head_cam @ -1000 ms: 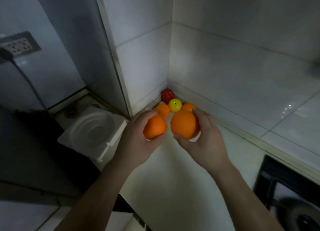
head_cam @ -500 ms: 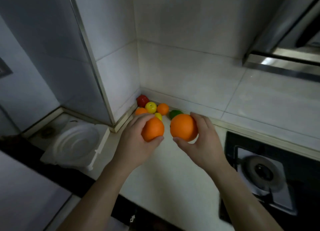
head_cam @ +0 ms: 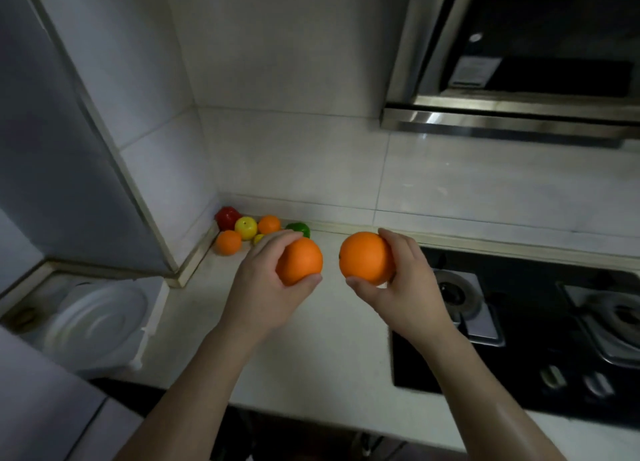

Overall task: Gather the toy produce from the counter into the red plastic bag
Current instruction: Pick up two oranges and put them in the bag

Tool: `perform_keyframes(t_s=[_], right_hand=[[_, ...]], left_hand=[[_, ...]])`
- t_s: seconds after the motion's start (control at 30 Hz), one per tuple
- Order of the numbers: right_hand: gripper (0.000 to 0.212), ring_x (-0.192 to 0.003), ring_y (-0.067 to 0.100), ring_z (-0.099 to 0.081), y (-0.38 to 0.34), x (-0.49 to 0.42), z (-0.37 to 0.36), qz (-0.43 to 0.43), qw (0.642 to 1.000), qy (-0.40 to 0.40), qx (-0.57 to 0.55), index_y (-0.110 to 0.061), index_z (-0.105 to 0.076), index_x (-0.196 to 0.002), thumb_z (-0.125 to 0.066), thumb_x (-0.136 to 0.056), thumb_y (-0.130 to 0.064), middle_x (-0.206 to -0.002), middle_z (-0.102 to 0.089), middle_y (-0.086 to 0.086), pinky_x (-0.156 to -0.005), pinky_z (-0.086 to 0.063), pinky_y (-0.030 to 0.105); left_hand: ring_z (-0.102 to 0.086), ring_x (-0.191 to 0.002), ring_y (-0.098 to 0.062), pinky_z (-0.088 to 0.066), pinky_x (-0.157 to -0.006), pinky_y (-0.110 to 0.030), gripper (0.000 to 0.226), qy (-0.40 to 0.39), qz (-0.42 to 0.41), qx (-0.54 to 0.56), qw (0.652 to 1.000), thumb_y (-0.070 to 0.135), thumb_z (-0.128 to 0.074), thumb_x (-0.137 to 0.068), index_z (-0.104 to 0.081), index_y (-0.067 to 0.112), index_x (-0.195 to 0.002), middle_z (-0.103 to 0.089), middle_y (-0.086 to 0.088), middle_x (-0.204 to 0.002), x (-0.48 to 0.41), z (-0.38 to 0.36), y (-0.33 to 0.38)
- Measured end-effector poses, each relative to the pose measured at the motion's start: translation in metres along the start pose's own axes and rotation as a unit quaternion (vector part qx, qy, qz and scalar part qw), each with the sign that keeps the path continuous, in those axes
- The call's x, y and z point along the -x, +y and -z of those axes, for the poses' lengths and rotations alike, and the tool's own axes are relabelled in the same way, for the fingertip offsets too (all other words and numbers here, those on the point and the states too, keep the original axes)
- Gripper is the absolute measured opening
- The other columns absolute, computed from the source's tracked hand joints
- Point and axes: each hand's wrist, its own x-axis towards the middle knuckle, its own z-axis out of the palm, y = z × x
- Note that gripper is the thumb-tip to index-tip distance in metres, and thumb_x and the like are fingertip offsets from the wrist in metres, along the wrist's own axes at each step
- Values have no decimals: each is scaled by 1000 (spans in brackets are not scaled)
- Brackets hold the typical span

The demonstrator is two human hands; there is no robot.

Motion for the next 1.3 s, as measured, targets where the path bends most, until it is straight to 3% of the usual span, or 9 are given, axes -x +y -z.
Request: perform_keyframes(t_s=[0.43,0.73,1.13,1.3], right_hand=[[87,-119,12,-44,99,66,161,-69,994,74,43,-29,-35,-140,-78,-67,-48,-136,-40,-10,-95,-45,32],[85,-121,12,-43,151,102,251,-127,979,130,86,-27,-38,-138,-78,-67,-49,-135,-41,-10,-96,-42,30],[83,-115,11,-45,193,132,308,-251,923,243,160,-28,-38,-137,-77,-67,-50,-132,-43,-8,-90,-39,26],[83,-116,12,-45,202,156,326,-298,895,279,178,-28,-36,-137,-77,-68,-49,-132,-43,-9,-94,-43,32]], left_hand=[[-53,-111,-9,-53,-88,-42,60,-82,-65,65,992,37,-82,-69,-56,33,-123,-52,16,-124,5,-129,127],[-51,-109,-5,-44,-88,-25,58,-150,-111,105,977,32,-83,-70,-56,34,-121,-51,19,-122,3,-214,207],[-51,-109,-8,-48,-85,-28,61,-292,-184,181,921,35,-81,-73,-52,34,-127,-47,17,-126,-27,-321,264],[-51,-106,-6,-46,-84,-23,61,-327,-222,206,895,32,-81,-72,-54,33,-127,-49,17,-121,-26,-354,297]])
